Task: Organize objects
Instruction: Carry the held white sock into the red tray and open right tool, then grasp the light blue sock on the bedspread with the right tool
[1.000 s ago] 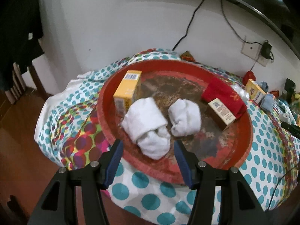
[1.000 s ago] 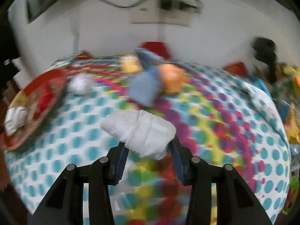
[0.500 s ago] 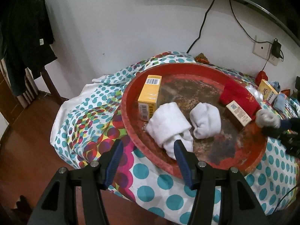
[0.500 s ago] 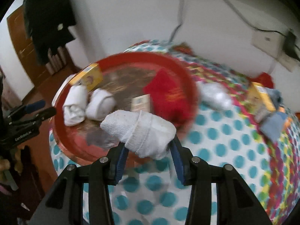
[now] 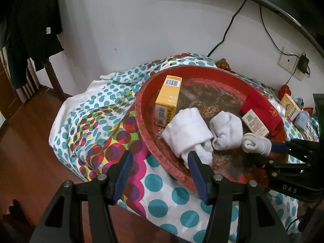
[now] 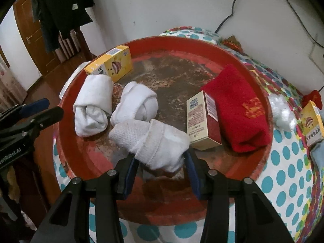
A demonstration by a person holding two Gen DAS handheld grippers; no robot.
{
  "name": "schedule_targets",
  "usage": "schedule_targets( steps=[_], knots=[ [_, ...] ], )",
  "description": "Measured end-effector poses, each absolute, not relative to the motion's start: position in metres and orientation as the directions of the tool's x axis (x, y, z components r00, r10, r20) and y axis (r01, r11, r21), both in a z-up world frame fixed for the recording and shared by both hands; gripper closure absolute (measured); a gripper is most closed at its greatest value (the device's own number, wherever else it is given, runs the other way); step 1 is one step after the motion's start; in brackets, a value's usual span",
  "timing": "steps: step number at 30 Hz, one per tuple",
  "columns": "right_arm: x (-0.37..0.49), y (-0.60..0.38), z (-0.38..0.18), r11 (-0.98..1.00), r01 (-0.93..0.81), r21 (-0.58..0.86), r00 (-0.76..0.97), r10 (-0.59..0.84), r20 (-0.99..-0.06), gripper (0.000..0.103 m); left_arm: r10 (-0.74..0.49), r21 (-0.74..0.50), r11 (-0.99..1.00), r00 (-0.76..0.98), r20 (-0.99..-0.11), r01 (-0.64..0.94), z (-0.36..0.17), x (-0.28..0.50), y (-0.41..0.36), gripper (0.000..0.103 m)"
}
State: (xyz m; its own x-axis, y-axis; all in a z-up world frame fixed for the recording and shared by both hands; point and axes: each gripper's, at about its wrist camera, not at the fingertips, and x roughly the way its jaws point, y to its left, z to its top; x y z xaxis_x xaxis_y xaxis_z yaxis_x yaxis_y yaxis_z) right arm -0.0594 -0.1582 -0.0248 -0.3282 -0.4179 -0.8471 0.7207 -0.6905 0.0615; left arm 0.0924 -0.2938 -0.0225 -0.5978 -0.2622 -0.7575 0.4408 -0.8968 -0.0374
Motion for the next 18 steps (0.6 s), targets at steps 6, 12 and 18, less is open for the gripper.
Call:
schedule_targets(
  steps=[6, 12, 18],
  knots=[
    [-0.056, -0.137, -0.006, -0.690, 0.717, 0.097, -0.353, -0.479, -0.804, 0.047, -0.271, -0.024, -0.898, -0.594, -0.758, 0.440, -0.025, 0.091, -0.292, 0.045],
    [-0.067, -0.087, 0.015, -0.746, 0.659, 0.094, -0.437, -0.482, -0.759, 0.042, -0.275, -0.004, -0.904, -0.587, -0.761, 0.429, -0.029, 0.088, -0.286, 0.045],
    [-0.110, -0.009, 0.006, -0.873, 0.485, 0.049, -0.536, -0.341, -0.772, 0.041, -0.277, 0.015, -0.911, -0.586, -0.761, 0.412, -0.032, 0.085, -0.279, 0.045]
  ],
)
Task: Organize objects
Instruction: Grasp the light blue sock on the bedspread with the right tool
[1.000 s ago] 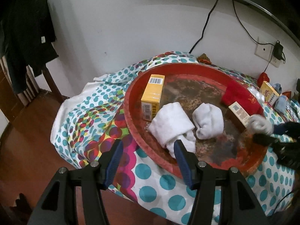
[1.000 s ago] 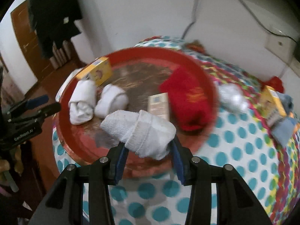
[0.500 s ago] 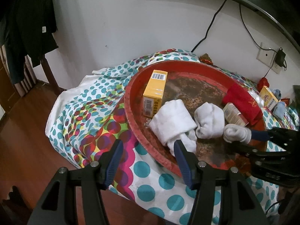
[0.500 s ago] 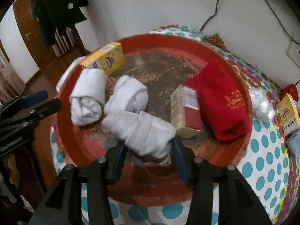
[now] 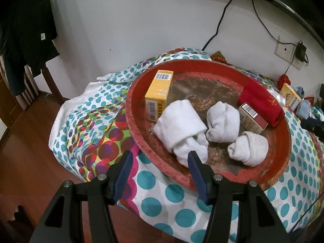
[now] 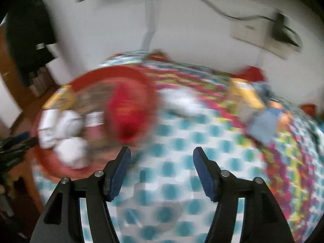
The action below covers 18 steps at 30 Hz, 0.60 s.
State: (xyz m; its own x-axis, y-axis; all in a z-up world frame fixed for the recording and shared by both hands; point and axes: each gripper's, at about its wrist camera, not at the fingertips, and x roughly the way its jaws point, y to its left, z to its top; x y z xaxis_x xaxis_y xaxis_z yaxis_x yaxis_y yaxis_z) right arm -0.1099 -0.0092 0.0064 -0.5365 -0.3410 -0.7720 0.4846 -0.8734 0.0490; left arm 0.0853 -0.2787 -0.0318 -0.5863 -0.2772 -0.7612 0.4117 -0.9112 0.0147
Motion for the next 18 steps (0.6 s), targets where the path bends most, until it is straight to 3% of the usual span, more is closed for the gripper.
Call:
schedule_targets(
  steps=[8, 15, 18],
  knots=[
    [-0.166, 0.078, -0.020, -0.957, 0.284, 0.049, -0.573, -0.211, -0.792, 0.041, -0.304, 0.067, -0.918, -0.583, -0.753, 0.392, -0.034, 0.082, -0.268, 0.045],
    [-0.202, 0.094, -0.032, -0.968, 0.245, 0.061, -0.583, -0.197, -0.788, 0.041, -0.313, 0.105, -0.924, -0.569, -0.760, 0.368, -0.037, 0.079, -0.257, 0.044],
    [-0.215, 0.092, -0.033, -0.967, 0.246, 0.058, -0.594, -0.198, -0.779, 0.041, -0.380, 0.185, -0.911, -0.582, -0.719, 0.368, -0.024, 0.084, -0.249, 0.043]
  ],
)
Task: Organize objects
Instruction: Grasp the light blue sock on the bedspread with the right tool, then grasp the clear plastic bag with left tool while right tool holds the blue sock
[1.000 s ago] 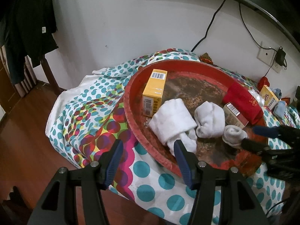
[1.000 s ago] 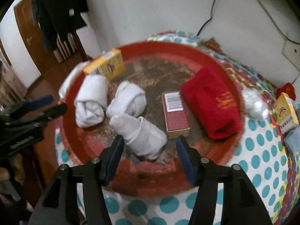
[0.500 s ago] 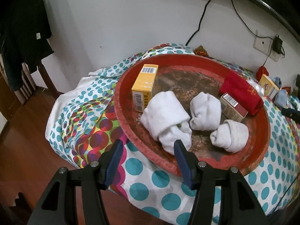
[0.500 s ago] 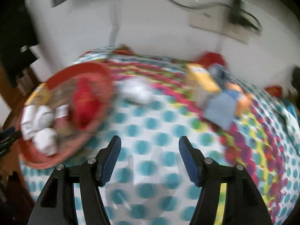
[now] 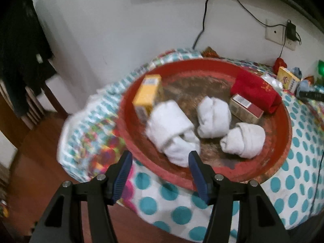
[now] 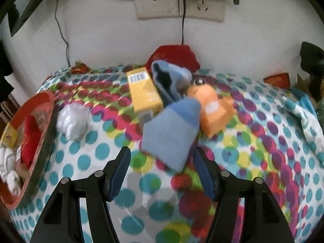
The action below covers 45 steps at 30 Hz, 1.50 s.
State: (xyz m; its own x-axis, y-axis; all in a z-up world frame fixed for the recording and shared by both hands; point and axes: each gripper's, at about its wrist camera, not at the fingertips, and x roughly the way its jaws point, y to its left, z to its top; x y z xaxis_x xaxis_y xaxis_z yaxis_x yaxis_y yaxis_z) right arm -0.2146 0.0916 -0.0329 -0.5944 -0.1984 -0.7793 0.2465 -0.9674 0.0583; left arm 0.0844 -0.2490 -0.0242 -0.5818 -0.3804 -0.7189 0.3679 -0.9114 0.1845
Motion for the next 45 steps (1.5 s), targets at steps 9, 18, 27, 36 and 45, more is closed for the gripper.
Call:
schedule_targets(
  steps=[9, 18, 27, 36, 45],
  knots=[
    [-0.232, 0.091, -0.041, -0.960, 0.270, 0.069, -0.601, -0.224, -0.767, 0.060, -0.383, 0.219, -0.919, -0.614, -0.690, 0.327, -0.001, 0.086, -0.215, 0.040],
    [-0.187, 0.131, -0.029, -0.945, 0.304, 0.123, -0.605, -0.291, -0.742, 0.065, -0.184, 0.149, -0.983, -0.684, -0.706, 0.111, 0.010, 0.034, -0.129, 0.040],
    [-0.155, 0.182, -0.038, -0.950, 0.297, 0.093, -0.598, -0.261, -0.758, 0.065, -0.025, 0.058, -0.998, -0.670, -0.742, -0.027, 0.002, -0.059, -0.062, 0.040],
    [-0.155, 0.194, -0.042, -0.943, 0.288, 0.169, -0.587, -0.313, -0.746, 0.064, -0.045, 0.083, -0.996, -0.597, -0.801, -0.036, -0.018, -0.155, -0.045, 0.040],
    [-0.155, 0.184, -0.045, -0.946, 0.299, 0.122, -0.571, -0.280, -0.772, 0.061, -0.151, 0.166, -0.986, -0.554, -0.819, 0.023, -0.045, -0.205, -0.045, 0.040]
  ],
)
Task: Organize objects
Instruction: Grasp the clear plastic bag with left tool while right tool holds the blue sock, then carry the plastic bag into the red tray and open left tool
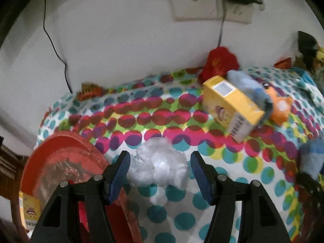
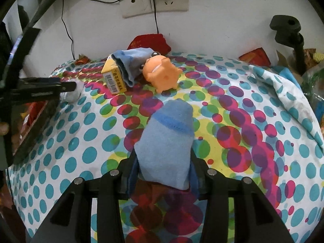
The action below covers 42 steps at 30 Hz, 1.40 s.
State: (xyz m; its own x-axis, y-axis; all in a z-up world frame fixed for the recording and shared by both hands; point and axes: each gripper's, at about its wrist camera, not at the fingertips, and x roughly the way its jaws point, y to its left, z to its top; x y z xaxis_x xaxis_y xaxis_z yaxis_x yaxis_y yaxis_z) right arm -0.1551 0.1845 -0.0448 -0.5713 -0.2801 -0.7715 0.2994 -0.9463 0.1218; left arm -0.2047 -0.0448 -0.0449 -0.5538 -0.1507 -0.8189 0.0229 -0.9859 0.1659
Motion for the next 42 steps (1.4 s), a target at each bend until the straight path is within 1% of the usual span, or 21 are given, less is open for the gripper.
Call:
schedule_targets(
  steps=[3, 7, 9, 12, 14, 15, 16, 20, 26, 32, 38, 42],
  knots=[
    [-0.156, 0.189, -0.045, -0.942, 0.298, 0.156, -0.566, -0.306, -0.765, 0.061, -0.134, 0.129, -0.991, -0.512, -0.848, 0.045, -0.059, -0.215, -0.055, 0.040],
    [-0.156, 0.188, -0.045, -0.941, 0.299, 0.156, -0.566, -0.307, -0.766, 0.060, -0.113, 0.110, -0.993, -0.500, -0.859, 0.034, -0.066, -0.219, -0.053, 0.039],
    [-0.156, 0.188, -0.045, -0.941, 0.301, 0.155, -0.565, -0.307, -0.766, 0.059, -0.134, 0.132, -0.990, -0.501, -0.855, 0.038, -0.068, -0.221, -0.049, 0.037],
    [-0.156, 0.186, -0.045, -0.942, 0.304, 0.141, -0.566, -0.297, -0.769, 0.058, -0.098, 0.096, -0.995, -0.513, -0.853, 0.031, -0.069, -0.222, -0.048, 0.037],
    [-0.156, 0.184, -0.045, -0.944, 0.304, 0.125, -0.568, -0.285, -0.772, 0.058, -0.090, 0.082, -0.996, -0.516, -0.852, 0.039, -0.070, -0.221, -0.048, 0.041],
    [-0.156, 0.184, -0.045, -0.945, 0.305, 0.119, -0.569, -0.281, -0.773, 0.058, -0.065, 0.058, -0.998, -0.518, -0.853, 0.030, -0.070, -0.221, -0.048, 0.051],
    [-0.156, 0.183, -0.045, -0.946, 0.305, 0.113, -0.569, -0.276, -0.774, 0.058, -0.046, 0.038, -0.999, -0.517, -0.855, 0.025, -0.070, -0.220, -0.049, 0.051],
    [-0.155, 0.181, -0.046, -0.947, 0.306, 0.096, -0.571, -0.264, -0.777, 0.058, -0.070, 0.067, -0.997, -0.524, -0.849, 0.025, -0.067, -0.213, -0.044, 0.054],
    [-0.156, 0.178, -0.045, -0.949, 0.306, 0.073, -0.574, -0.245, -0.781, 0.058, -0.043, 0.047, -0.999, -0.539, -0.841, 0.006, -0.059, -0.190, -0.037, 0.054],
    [-0.155, 0.173, -0.046, -0.951, 0.307, 0.032, -0.579, -0.214, -0.787, 0.058, -0.056, 0.104, -0.993, -0.570, -0.820, -0.051, -0.047, -0.153, -0.015, 0.054],
    [-0.155, 0.170, -0.046, -0.951, 0.309, 0.005, -0.583, -0.194, -0.789, 0.058, -0.023, 0.082, -0.994, -0.574, -0.818, -0.077, -0.036, -0.122, -0.013, 0.054],
    [-0.155, 0.169, -0.046, -0.951, 0.309, -0.002, -0.584, -0.188, -0.790, 0.058, -0.029, 0.079, -0.995, -0.579, -0.815, -0.062, -0.030, -0.103, -0.021, 0.054]
  ],
)
